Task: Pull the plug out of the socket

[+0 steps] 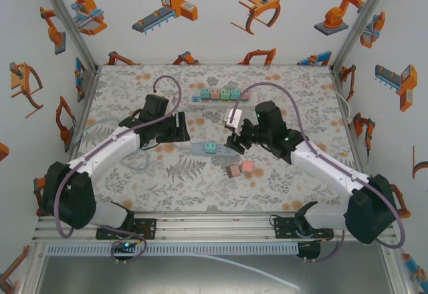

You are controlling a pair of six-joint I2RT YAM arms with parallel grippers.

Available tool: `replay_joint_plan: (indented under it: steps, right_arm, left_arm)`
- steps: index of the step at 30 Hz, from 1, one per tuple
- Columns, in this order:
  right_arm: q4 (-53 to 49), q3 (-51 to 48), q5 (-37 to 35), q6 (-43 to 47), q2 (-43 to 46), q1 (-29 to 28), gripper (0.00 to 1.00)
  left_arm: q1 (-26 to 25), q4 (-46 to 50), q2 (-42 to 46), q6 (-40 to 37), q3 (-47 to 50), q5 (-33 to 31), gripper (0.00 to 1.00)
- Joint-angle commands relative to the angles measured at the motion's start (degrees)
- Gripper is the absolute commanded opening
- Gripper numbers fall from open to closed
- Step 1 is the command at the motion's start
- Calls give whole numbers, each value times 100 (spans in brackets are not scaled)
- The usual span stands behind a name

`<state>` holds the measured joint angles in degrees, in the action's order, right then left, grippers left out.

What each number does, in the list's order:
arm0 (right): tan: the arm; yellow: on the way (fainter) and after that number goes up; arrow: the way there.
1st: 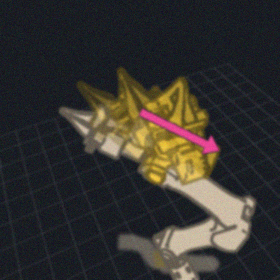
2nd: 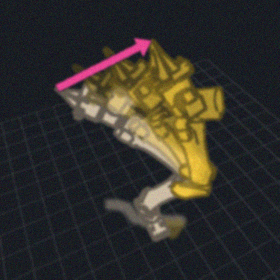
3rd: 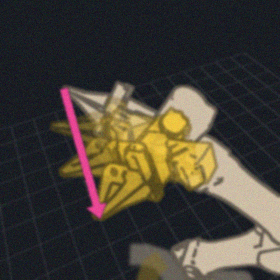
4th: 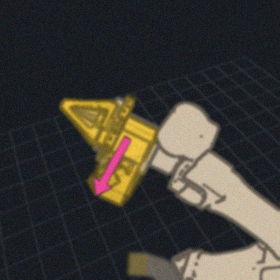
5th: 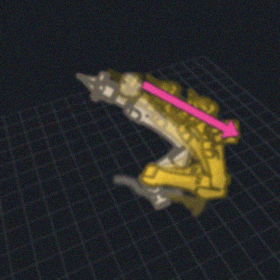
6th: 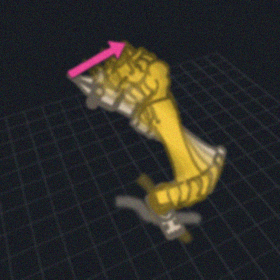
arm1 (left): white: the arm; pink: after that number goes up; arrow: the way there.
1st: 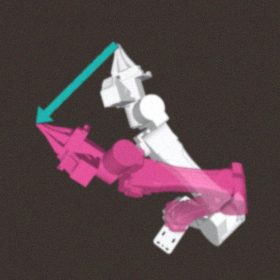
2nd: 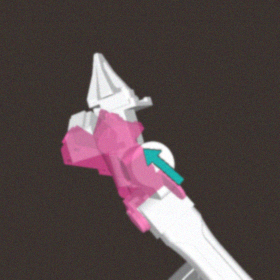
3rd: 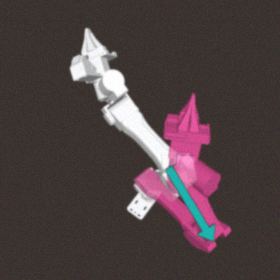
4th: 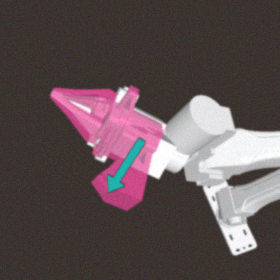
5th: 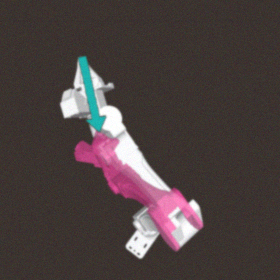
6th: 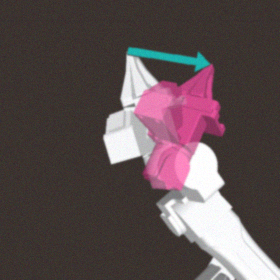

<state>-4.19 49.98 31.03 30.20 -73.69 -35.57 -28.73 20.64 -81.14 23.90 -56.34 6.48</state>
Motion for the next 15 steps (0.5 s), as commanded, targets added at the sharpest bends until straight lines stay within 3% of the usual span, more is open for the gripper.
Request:
replay_joint_plan:
  steps: [1,15]
  right_arm:
    - [117,266,826,1056,-376,-44,57]
    - [287,1140,1447,1103,-2439,-95,55]
  left_arm:
    - [67,-150,-185,59,-133,244,64]
    - [188,-572,-942,-210,-114,573,63]
